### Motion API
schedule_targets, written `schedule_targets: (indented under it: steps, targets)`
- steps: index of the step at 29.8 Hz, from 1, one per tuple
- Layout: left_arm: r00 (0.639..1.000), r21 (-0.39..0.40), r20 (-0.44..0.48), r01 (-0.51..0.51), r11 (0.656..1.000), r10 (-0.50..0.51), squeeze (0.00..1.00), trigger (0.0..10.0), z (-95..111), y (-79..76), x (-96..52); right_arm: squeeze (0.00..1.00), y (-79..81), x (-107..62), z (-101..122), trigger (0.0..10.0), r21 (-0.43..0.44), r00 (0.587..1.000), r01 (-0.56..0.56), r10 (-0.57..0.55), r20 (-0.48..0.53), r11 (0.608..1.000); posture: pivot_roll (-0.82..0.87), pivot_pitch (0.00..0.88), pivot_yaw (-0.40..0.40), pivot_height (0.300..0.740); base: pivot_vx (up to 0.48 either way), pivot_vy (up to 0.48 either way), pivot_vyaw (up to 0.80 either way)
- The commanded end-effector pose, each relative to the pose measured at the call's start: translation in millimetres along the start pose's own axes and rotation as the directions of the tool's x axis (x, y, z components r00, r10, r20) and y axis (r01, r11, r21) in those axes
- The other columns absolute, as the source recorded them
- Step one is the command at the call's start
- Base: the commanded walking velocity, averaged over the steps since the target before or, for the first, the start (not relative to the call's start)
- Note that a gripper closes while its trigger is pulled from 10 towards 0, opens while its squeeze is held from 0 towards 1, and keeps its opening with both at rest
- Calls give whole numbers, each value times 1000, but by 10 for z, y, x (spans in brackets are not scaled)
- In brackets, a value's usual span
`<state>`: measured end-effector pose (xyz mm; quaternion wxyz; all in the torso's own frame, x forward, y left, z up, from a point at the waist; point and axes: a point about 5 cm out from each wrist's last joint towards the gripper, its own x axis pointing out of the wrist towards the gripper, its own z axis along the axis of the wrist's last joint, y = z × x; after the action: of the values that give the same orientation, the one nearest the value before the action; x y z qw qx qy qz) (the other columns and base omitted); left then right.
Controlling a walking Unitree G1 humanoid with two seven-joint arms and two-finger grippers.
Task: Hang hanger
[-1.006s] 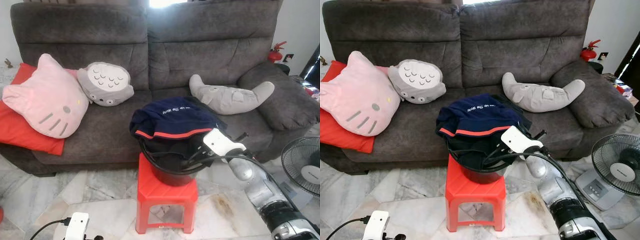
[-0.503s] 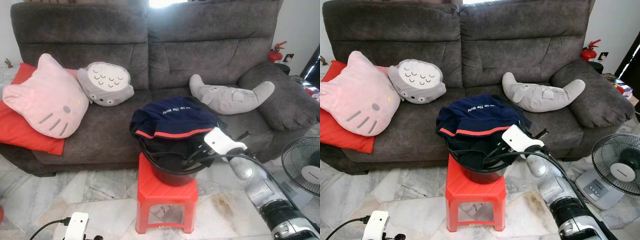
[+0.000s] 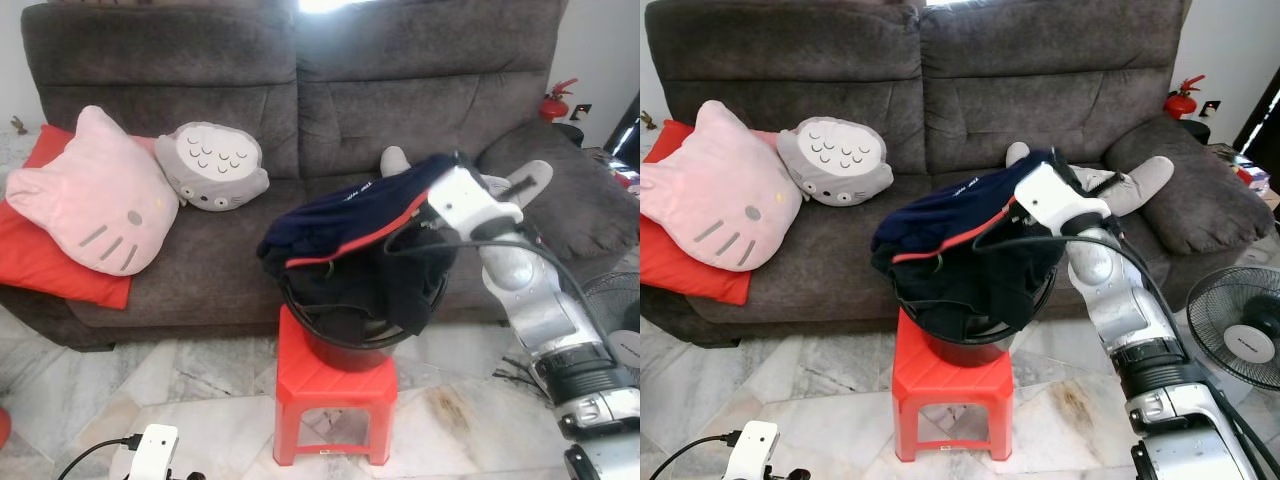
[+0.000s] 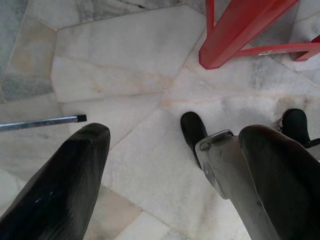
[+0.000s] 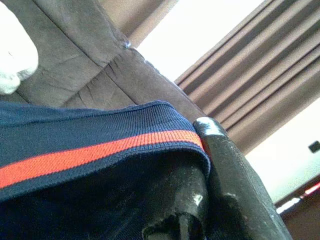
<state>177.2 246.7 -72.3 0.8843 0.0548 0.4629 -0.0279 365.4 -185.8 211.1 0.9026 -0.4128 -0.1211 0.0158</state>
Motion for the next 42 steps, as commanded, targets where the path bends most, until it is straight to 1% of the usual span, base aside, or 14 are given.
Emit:
schedule_targets:
  steps: [1, 7, 13, 16, 21, 22, 26, 29, 32, 34, 36, 39, 41, 42]
  targets:
    - [1000, 18, -12, 2, 1000, -2, 0, 10000, -30, 27, -13, 0, -129, 51, 132, 10000, 58, 999, 31, -33, 39, 998, -200, 0, 18, 740, 0, 0, 0]
    - [1000, 22, -15, 7, 1000, -7, 0, 10000, -36, 18, -12, 0, -245, 62, 242, 10000, 57, 997, 33, -37, 72, 998, -201, 0, 16, 740, 0, 0, 0]
    - [1000, 21, -16, 9, 1000, -9, 0, 10000, -46, 15, -14, 0, -101, -13, 165, 10000, 62, 999, -15, 13, 34, 998, -197, 0, 11, 740, 0, 0, 0]
    - [1000, 21, -18, 9, 1000, -9, 0, 10000, -50, 18, -15, 0, -22, -121, 132, 10000, 137, 1000, 10, -9, -6, 991, -197, 0, 14, 740, 0, 0, 0]
    - [1000, 34, -23, 15, 999, -14, 0, 10000, -55, 25, -19, 0, 26, -236, 193, 10000, 162, 997, 71, -72, 2, 984, -210, 0, 22, 740, 0, 0, 0]
    - [1000, 36, -23, 16, 999, -15, 0, 10000, -54, 26, -19, 0, 44, -266, 186, 10000, 188, 996, 88, -89, -7, 978, -209, 0, 22, 740, 0, 0, 0]
    - [1000, 39, -23, 17, 999, -16, 0, 10000, -55, 31, -21, 0, 68, -299, 174, 10000, 225, 994, 113, -108, -33, 968, -206, 0, 24, 740, 0, 0, 0]
    - [1000, 38, -21, 16, 999, -15, 0, 10000, -52, 35, -22, 0, 49, -259, 214, 10000, 210, 993, 119, -118, -17, 970, -209, 0, 27, 740, 0, 0, 0]
    - [1000, 35, -14, 13, 999, -13, 0, 10000, -35, 40, -20, 0, -146, -96, 384, 10000, 223, 982, 170, -183, 43, 960, -212, 0, 35, 740, 0, 0, 0]
    - [1000, 32, -11, 13, 999, -12, 0, 10000, -31, 41, -20, 0, -290, 14, 530, 10000, 194, 972, 194, -215, 98, 962, -212, 0, 35, 740, 0, 0, 0]
    - [1000, 32, -10, 12, 999, -12, 0, 10000, -27, 41, -19, 0, -374, 82, 590, 10000, 179, 966, 207, -230, 121, 962, -217, 0, 40, 740, 0, 0, 0]
    - [1000, 30, -9, 12, 999, -12, 0, 10000, -23, 43, -18, 0, -593, 206, 718, 10000, 170, 947, 254, -280, 155, 952, -230, 0, 46, 740, 0, 0, 0]
    - [1000, 33, -11, 12, 999, -12, 0, 10000, -21, 46, -18, 0, -802, 303, 895, 10000, 158, 922, 294, -324, 213, 942, -239, 0, 51, 740, 0, 0, 0]
    - [1000, 34, -12, 12, 999, -12, 0, 10000, -20, 47, -18, 0, -852, 323, 953, 10000, 157, 914, 302, -333, 232, 940, -239, 0, 51, 740, 0, 0, 0]
